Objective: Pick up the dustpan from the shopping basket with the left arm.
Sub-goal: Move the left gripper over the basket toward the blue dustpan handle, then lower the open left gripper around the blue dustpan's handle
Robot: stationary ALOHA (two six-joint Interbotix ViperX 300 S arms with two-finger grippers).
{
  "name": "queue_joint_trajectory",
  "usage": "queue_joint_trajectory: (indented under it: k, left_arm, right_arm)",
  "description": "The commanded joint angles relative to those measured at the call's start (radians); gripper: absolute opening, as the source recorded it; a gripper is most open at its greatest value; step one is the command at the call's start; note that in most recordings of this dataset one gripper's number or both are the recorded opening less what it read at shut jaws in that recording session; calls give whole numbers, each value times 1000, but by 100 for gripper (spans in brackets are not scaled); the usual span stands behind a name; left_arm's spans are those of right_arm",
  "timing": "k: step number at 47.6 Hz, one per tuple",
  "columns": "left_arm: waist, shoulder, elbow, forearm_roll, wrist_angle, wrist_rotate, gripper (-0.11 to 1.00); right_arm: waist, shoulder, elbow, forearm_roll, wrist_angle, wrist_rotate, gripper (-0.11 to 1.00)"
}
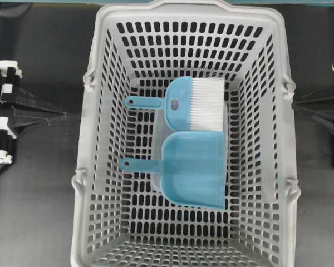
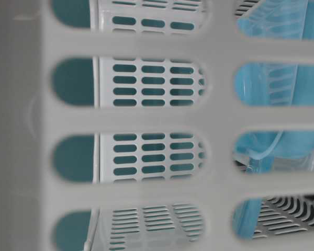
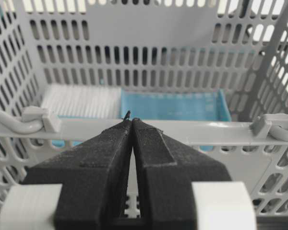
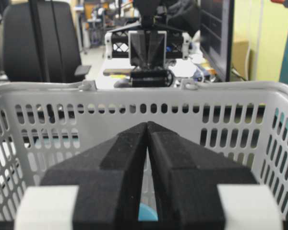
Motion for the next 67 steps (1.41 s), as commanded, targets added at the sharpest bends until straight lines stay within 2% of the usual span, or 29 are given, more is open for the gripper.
queue_joint_trajectory:
  k: [1, 5, 12, 18, 25, 30, 40, 48, 54, 57, 59, 67]
  left_arm:
    - [-2, -5, -74, 40, 48, -34, 6]
    - [5, -6, -137, 40, 149, -51, 0]
    - [3, 43, -296, 40, 419, -63, 0]
    - [-8, 138, -456, 40, 647, -60, 0]
    - [-15, 278, -627, 41, 836, -51, 0]
    - [-26, 400, -750, 41, 940, -48, 0]
    - [-49, 611, -925, 41, 1092, -46, 0]
    - [-52, 736, -1017, 43, 1207, -44, 0]
    - [-60, 802, -1048, 41, 1233, -44, 1]
    - [-64, 827, -1054, 41, 1233, -49, 8]
    - [-67, 841, -1057, 41, 1233, -49, 19]
    - [-89, 897, -1069, 43, 1236, -51, 69]
  right_arm:
    - [2, 6, -11, 2, -6, 6, 0]
    - [2, 3, -6, 9, 11, 8, 1]
    - [2, 0, -5, 15, 55, 8, 1]
    - [2, -3, -6, 15, 58, 6, 1]
    - [2, -8, -5, 15, 63, 6, 1]
    - [2, -8, -5, 15, 63, 6, 1]
    - [8, -9, 0, 15, 63, 8, 1]
    - [11, -11, 3, 15, 63, 8, 1]
    - [11, -11, 6, 15, 63, 9, 1]
    - [11, -11, 8, 15, 63, 17, 1]
    - [11, -11, 9, 15, 63, 21, 1]
    - [11, -11, 17, 15, 63, 29, 1]
